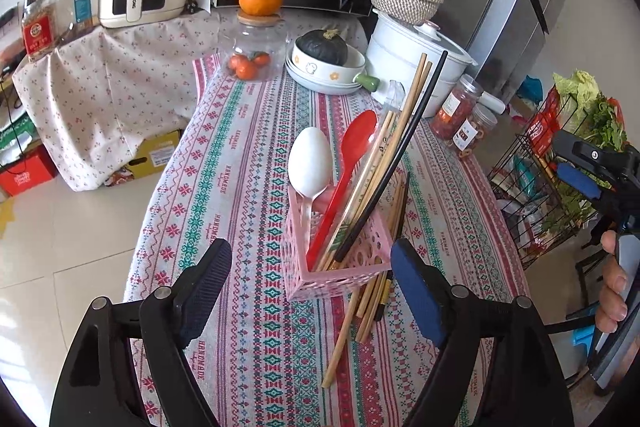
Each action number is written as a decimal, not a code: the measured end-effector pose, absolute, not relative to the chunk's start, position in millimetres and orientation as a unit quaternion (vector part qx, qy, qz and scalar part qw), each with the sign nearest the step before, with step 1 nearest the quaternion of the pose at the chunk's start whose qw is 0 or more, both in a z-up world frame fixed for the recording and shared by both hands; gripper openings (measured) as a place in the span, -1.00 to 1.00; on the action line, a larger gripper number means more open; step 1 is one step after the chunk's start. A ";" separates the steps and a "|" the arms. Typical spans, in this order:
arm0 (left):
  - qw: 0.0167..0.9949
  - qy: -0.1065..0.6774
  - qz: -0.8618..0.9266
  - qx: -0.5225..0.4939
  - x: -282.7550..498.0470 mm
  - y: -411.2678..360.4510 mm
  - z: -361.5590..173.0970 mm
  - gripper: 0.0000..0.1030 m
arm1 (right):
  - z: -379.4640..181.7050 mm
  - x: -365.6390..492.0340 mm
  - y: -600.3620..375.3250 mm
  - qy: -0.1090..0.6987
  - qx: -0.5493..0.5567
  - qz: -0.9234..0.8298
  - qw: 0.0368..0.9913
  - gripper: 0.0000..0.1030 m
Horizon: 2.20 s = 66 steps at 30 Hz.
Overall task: Organize utensils
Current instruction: 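Lower the black chopstick into the basket and open the right gripper, then reach the right gripper to another black chopstick on the table and grasp it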
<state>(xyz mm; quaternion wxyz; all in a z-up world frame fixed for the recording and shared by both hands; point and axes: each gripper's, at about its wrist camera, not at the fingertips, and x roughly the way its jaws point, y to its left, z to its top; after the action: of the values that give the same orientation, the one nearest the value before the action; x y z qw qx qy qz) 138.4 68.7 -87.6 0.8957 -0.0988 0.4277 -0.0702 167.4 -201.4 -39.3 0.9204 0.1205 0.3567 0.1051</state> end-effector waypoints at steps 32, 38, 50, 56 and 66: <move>0.871 0.483 -0.016 -0.082 156.0 85.6 -94.1 0.88 | -190.4 274.0 -189.3 0.543 0.080 0.013 0.836 0.99; 0.868 0.490 -0.022 -0.080 154.7 85.3 -97.5 0.88 | -206.8 285.4 -193.5 0.547 0.079 -0.007 0.833 0.95; 0.866 0.493 -0.027 -0.076 154.0 82.1 -98.2 0.88 | -220.2 294.2 -183.6 0.545 0.046 -0.022 0.837 0.91; 0.865 0.495 -0.030 -0.075 154.3 81.0 -98.2 0.88 | -221.6 294.5 -185.3 0.560 0.034 -0.030 0.827 0.88; 0.867 0.493 -0.040 -0.062 151.4 73.9 -97.0 0.88 | -220.7 291.4 -187.3 0.570 0.026 -0.052 0.820 0.70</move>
<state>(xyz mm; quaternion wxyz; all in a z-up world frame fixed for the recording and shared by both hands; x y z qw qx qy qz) 151.4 73.9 -97.0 0.8668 -0.0623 0.4931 -0.0404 291.4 -187.3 -220.7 0.8196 0.0264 0.5700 -0.0516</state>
